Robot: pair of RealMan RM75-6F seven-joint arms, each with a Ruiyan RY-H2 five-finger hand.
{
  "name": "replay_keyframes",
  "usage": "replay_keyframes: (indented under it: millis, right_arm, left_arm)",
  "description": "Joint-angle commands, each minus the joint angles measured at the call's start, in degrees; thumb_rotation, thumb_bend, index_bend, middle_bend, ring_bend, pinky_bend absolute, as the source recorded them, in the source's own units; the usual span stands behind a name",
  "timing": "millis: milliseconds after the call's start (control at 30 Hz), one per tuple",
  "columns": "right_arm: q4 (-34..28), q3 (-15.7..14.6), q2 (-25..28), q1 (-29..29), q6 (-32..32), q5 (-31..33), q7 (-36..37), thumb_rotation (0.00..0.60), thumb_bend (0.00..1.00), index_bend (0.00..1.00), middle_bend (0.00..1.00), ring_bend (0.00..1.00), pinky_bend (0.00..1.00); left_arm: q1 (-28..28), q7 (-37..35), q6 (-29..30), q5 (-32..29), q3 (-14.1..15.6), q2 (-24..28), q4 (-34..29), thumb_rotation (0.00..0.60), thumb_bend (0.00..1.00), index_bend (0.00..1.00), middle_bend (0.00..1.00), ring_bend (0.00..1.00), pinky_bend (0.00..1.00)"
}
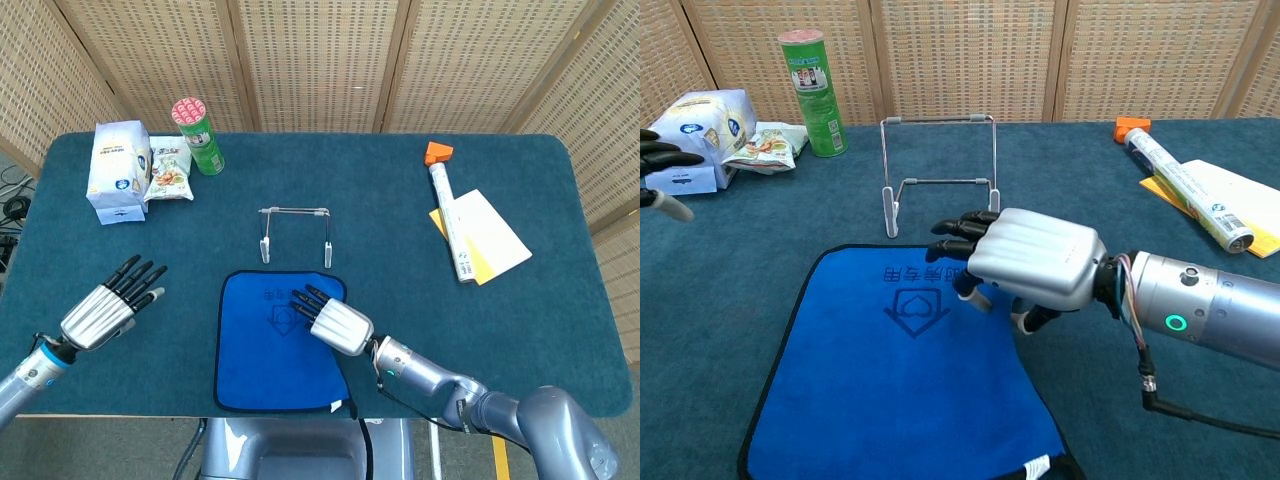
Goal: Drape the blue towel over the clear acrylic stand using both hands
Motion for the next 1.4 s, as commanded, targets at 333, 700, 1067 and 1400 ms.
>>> replay_keyframes:
  millis: [333,700,1067,1400]
  right_arm:
    - [-1.11,0.26,0.63,0.11,-0.51,0.98,-0.46,0.6,0.41,0.61,0.17,0.01,0.13]
    - [-0.7,0.44,-0.02,-0.11,-0.47,1.74,-0.35,0.6,0.41,0.62,0.17,0.01,0.13]
    - [-0.39,0.61,-0.38,-0.18,-0.29,2.32,0.68,0.6,0.41,0.63,0.17,0.01,0.13]
    - [0.13,0.63,-0.83,-0.56,-0.08,2.8,0.68,0.6,0.41,0.63,0.17,0.01,0.13]
  left_arm:
    - [-7.78,-6.66,3.4,3.9,6.68,-13.24,15.72,0.6,0.07,0.32,0.0,0.0,0.0]
    - [-9.59,-6.03,1.54,2.32,8.65,-15.92,17.26,0.6,0.1,0.32,0.0,0.0,0.0]
    - [-10.08,-6.11,-0.41,0.53,9.98,-19.26,17.8,0.6,0.1,0.32,0.0,0.0,0.0]
    - [-10.47,-6.71,-1.39,-0.52,11.11,-20.98,18.19,0.6,0.1,0.32,0.0,0.0,0.0]
